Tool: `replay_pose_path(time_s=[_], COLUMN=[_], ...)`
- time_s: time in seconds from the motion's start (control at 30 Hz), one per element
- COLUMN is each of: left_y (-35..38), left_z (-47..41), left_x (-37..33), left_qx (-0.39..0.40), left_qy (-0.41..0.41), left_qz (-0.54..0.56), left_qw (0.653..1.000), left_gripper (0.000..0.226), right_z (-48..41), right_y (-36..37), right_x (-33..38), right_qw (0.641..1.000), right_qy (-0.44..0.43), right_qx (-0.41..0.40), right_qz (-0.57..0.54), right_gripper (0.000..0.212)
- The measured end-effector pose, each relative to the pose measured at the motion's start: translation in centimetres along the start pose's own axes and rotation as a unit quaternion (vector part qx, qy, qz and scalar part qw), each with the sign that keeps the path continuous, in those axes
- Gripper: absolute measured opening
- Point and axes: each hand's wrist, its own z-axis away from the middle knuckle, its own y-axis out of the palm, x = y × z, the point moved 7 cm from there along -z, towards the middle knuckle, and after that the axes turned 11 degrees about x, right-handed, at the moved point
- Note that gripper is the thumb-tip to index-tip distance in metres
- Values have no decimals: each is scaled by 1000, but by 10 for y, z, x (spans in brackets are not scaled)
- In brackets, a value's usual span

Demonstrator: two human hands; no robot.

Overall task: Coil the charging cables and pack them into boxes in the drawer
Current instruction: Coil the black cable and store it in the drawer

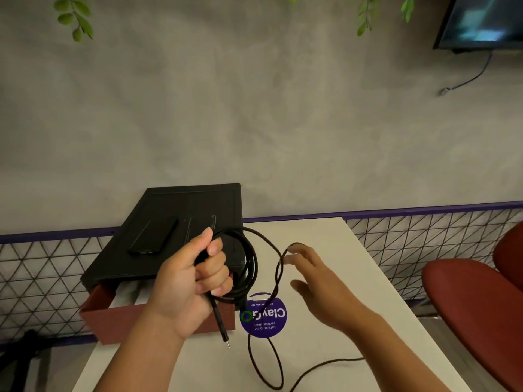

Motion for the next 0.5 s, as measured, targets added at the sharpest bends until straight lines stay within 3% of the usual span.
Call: replay_pose_path(time_s=[0.17, 0.33, 0.43, 0.5], left_y=[-6, -4, -3, -5], left_z=[-1, -5, -6, -6], left_x=[6, 12, 10, 6], left_qx=[-43, 6, 14, 10], left_qy=[-3, -9, 0, 18], left_qz=[8, 32, 43, 48], left_qw=[999, 999, 999, 999], left_gripper=[33, 45, 47, 46], right_z=[7, 16, 22, 28], right_y=[45, 100, 137, 155], right_x=[-15, -25, -21, -10], right_qw=[989, 952, 910, 845], right_qy=[58, 144, 156, 163], right_qx=[58, 84, 151, 220], right_qz=[-121, -257, -353, -459], right_gripper=[71, 83, 55, 32])
